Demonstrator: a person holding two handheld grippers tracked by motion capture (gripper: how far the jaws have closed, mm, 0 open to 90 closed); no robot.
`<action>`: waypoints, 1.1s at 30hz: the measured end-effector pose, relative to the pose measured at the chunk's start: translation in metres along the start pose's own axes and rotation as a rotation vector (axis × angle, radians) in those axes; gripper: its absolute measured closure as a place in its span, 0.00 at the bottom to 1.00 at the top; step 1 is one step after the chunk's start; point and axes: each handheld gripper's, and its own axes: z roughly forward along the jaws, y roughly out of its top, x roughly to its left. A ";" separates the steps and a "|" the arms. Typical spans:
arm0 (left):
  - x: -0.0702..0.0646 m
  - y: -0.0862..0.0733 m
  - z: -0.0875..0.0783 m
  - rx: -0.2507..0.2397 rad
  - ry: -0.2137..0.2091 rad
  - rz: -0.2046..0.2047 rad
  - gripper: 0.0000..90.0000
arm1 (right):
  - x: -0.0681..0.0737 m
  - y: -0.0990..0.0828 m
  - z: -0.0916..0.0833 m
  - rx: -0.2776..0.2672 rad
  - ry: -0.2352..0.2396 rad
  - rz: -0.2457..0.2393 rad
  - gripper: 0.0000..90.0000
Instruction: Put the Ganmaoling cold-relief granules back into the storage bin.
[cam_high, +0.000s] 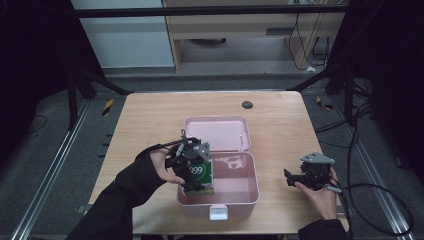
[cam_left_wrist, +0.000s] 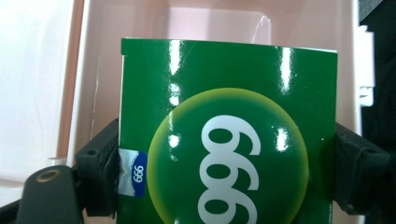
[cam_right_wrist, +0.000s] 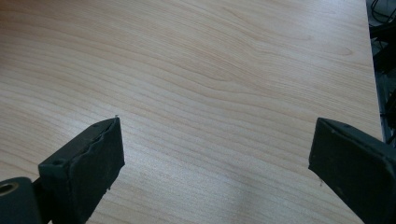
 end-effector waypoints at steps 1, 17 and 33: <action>0.000 -0.001 0.001 0.000 -0.002 0.000 0.16 | 0.000 0.000 0.000 0.000 0.000 0.002 0.04; 0.001 -0.003 0.020 0.009 -0.007 -0.002 0.16 | 0.000 0.000 0.001 0.005 0.002 -0.005 0.04; 0.001 -0.009 0.035 0.020 0.007 0.008 0.16 | 0.000 0.000 0.001 0.006 0.003 -0.007 0.03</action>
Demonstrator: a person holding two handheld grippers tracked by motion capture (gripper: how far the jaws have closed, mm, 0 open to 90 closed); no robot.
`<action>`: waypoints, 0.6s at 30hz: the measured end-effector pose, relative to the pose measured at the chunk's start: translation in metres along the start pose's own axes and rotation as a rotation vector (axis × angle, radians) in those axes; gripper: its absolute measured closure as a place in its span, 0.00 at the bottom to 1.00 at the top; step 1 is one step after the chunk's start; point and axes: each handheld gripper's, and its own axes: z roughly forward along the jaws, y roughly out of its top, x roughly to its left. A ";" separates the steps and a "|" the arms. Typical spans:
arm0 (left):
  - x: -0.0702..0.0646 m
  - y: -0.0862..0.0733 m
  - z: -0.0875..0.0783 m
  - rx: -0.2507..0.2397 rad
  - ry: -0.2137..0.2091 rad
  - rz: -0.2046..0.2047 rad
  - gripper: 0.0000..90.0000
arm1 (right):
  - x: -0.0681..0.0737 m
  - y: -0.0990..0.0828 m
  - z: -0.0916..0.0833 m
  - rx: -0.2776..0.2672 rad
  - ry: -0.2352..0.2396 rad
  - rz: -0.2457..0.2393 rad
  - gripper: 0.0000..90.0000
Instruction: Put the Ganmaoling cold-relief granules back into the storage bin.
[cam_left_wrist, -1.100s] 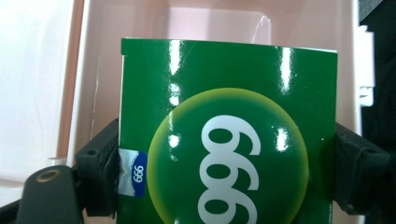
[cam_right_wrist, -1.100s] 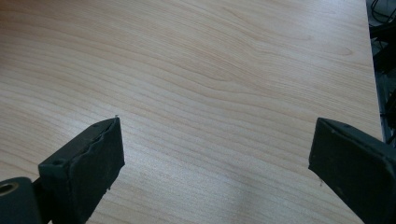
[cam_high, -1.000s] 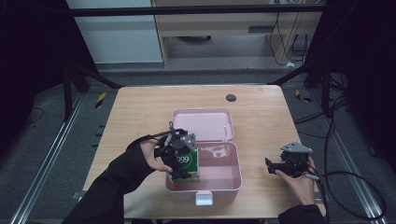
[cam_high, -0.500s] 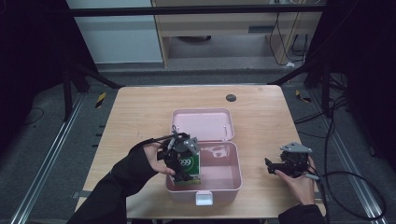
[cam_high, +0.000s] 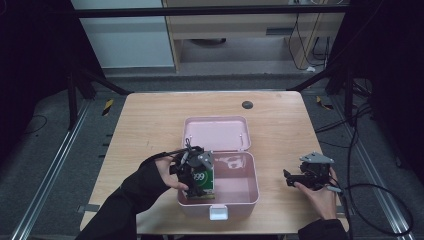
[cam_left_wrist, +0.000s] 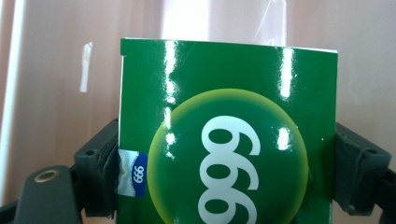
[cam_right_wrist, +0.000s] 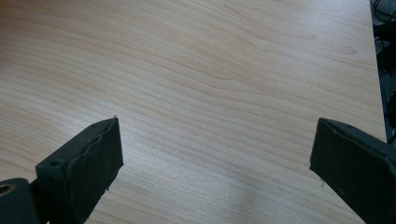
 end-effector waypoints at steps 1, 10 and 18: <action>0.000 -0.001 0.000 0.000 0.004 0.005 0.16 | 0.000 0.000 0.000 0.001 0.002 0.000 0.03; 0.000 -0.008 0.006 0.019 0.016 0.008 0.15 | 0.001 0.000 0.000 0.006 0.005 0.001 0.02; 0.002 -0.007 0.006 0.005 0.000 -0.008 0.14 | 0.000 0.001 0.000 0.006 0.002 -0.004 0.01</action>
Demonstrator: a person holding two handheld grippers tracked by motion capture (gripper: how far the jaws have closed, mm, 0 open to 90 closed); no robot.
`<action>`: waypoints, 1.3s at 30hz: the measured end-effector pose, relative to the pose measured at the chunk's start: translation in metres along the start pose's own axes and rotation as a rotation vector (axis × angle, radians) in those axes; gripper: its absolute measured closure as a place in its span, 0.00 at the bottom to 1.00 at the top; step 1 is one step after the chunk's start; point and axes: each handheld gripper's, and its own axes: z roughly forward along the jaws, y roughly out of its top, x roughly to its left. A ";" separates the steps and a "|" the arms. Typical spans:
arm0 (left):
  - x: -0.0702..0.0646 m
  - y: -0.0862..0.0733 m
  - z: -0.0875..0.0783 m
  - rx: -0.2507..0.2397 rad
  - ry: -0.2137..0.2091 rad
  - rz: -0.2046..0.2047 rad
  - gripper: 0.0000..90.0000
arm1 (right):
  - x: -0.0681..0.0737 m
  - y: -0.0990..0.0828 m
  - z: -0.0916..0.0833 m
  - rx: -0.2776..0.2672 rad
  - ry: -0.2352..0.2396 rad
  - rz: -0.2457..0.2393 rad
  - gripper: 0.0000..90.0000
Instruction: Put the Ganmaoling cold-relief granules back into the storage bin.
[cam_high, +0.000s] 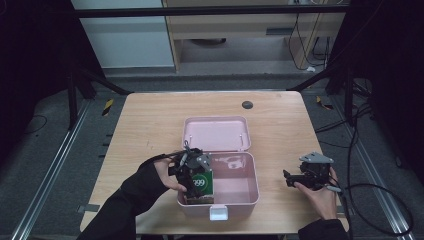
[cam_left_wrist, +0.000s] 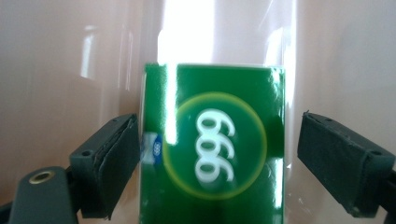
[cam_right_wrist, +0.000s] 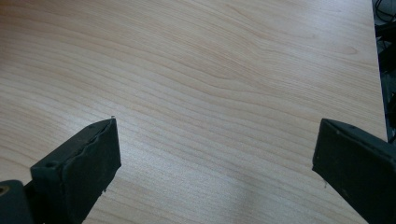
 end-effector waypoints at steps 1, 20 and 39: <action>0.000 0.001 -0.006 -0.020 0.005 0.000 0.14 | 0.000 0.000 0.000 0.000 0.000 0.000 0.01; -0.015 -0.011 -0.086 -0.228 0.142 -0.044 0.23 | 0.000 0.000 -0.002 -0.006 -0.006 0.006 0.02; -0.013 -0.123 -0.090 -0.351 0.321 -0.396 0.35 | 0.001 -0.004 -0.002 -0.005 -0.011 0.000 0.05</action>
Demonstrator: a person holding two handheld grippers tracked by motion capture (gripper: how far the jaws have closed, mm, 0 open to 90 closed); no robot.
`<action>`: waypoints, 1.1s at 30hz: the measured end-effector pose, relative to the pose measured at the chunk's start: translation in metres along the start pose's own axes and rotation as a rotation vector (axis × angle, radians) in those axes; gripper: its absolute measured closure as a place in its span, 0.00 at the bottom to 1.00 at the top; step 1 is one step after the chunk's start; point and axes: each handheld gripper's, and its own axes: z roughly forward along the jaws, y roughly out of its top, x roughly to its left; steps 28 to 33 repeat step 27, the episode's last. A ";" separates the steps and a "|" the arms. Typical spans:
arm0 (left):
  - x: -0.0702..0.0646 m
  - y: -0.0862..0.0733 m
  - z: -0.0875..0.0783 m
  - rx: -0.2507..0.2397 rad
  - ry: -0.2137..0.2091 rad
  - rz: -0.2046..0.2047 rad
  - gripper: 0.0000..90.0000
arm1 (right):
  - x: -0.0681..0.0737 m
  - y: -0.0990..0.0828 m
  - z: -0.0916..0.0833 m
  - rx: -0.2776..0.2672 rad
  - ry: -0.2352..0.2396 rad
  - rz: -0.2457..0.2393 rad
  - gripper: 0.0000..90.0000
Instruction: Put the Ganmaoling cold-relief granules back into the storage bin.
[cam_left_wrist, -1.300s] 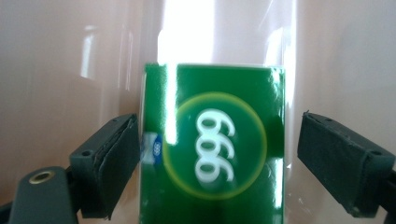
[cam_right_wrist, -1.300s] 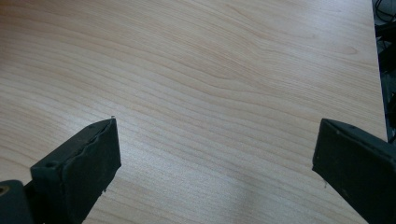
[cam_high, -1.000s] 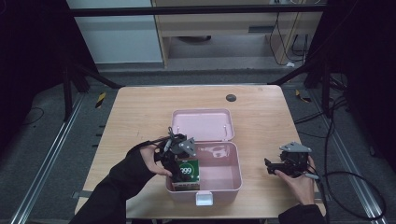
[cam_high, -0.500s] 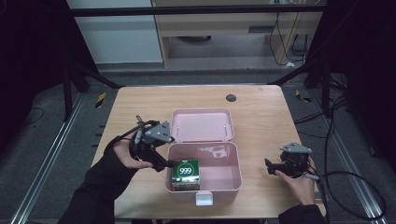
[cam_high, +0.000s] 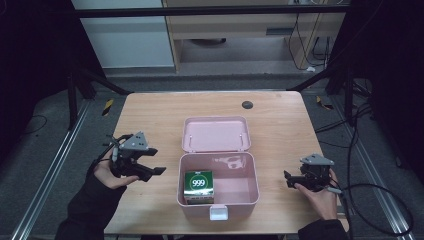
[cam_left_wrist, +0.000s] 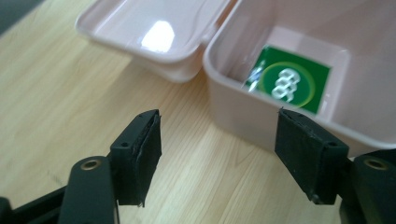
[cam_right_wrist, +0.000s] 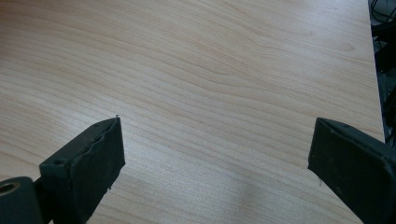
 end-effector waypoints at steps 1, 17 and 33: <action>0.002 -0.005 0.002 -0.002 0.010 -0.022 0.36 | 0.000 0.000 0.000 -0.001 0.001 -0.002 0.05; 0.029 -0.089 0.055 0.016 0.246 -0.354 0.36 | 0.002 -0.007 0.002 0.007 -0.026 -0.016 0.07; 0.043 -0.115 0.055 -0.019 0.380 -0.514 0.32 | -0.002 -0.013 0.007 0.018 -0.034 0.017 0.06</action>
